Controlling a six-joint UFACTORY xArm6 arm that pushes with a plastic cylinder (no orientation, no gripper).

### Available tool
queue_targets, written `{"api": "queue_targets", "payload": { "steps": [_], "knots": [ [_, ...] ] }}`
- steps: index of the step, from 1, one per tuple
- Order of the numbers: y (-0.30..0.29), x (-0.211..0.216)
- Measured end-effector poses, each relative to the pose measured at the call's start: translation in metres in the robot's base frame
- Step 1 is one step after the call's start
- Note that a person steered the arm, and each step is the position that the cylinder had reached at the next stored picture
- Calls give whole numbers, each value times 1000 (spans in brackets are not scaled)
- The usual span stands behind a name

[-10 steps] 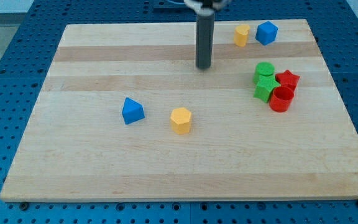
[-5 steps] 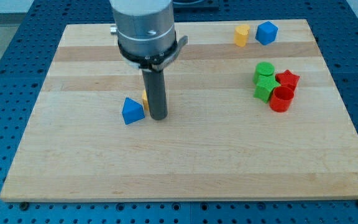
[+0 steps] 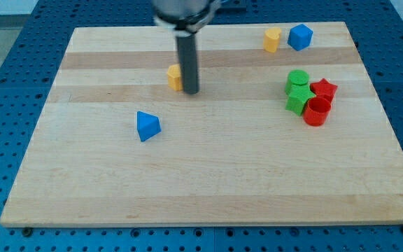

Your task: Push both the yellow blocks diagonal to each other

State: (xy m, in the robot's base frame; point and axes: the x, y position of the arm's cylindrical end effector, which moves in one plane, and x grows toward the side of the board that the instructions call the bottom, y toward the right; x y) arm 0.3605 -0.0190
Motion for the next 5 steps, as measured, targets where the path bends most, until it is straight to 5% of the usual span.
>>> {"api": "queue_targets", "payload": {
  "steps": [5],
  "knots": [
    [4, -12]
  ]
}}
